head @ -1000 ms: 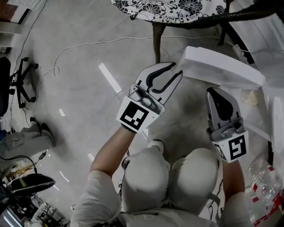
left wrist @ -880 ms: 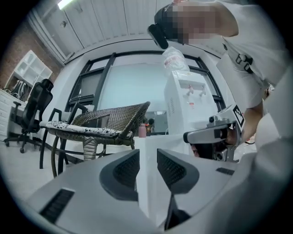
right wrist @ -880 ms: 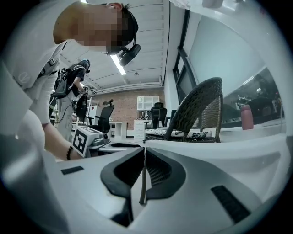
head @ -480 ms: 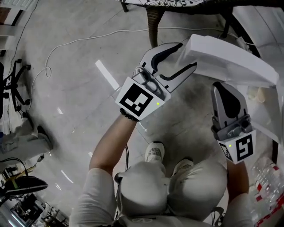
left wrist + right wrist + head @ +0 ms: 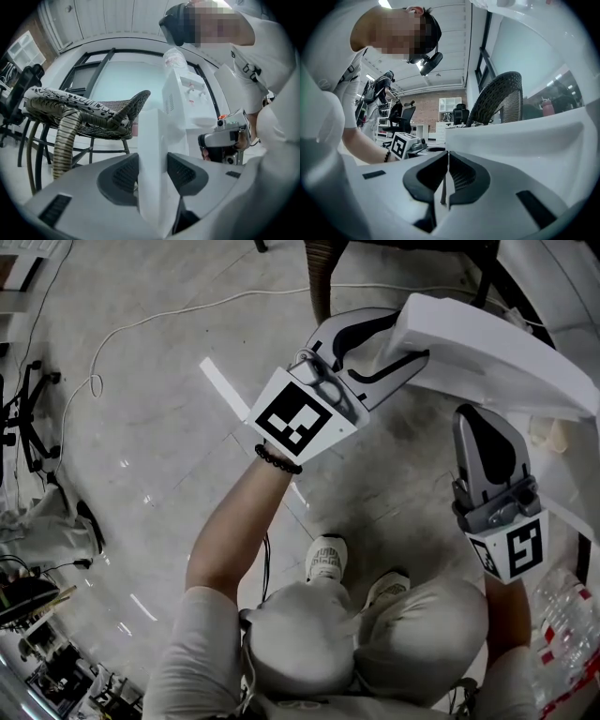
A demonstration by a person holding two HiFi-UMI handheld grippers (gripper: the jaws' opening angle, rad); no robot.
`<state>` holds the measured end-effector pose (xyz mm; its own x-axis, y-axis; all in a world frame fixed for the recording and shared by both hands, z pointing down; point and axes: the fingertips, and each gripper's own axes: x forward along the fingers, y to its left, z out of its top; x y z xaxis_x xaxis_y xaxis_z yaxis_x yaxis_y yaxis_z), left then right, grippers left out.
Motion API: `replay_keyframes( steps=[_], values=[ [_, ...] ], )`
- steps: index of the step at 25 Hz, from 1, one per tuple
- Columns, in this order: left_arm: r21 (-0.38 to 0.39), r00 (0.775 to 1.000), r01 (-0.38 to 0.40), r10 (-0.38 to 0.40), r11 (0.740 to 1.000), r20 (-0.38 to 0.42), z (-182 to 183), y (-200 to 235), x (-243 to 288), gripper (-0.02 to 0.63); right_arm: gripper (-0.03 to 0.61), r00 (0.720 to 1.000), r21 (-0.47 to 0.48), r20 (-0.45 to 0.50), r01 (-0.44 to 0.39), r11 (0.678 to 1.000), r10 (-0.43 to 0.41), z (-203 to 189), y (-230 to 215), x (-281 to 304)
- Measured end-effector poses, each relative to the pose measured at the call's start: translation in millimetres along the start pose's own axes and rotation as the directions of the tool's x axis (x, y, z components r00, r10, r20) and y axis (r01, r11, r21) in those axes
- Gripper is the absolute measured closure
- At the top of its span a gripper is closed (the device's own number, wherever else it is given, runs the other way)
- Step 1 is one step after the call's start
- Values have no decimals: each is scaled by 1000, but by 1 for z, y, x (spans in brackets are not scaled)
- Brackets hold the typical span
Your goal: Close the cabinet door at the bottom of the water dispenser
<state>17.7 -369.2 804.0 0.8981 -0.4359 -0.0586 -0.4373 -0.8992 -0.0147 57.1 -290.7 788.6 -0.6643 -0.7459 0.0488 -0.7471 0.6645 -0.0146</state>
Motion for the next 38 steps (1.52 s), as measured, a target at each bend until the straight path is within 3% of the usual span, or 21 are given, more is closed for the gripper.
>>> replay_keyframes(
  steps=[14,19,28,38],
  values=[
    [21,996,59,-57,998,-69,-4,-47,-28,426,560,997,-48,-67,34,998,-38,-36,-5,-48],
    [29,991,93,-89,995,-99,-4,-78,-43,436,559,991,-52,-89,93,994,-97,-58,-4,-69],
    [15,985,151,-149,988,-86,-3,-129,-59,437,558,981,-13,-149,127,992,-127,-102,10,-117],
    [17,965,250,-248,968,-81,-4,-181,-66,439,558,978,-38,-133,159,987,-163,-112,37,-139]
  ],
)
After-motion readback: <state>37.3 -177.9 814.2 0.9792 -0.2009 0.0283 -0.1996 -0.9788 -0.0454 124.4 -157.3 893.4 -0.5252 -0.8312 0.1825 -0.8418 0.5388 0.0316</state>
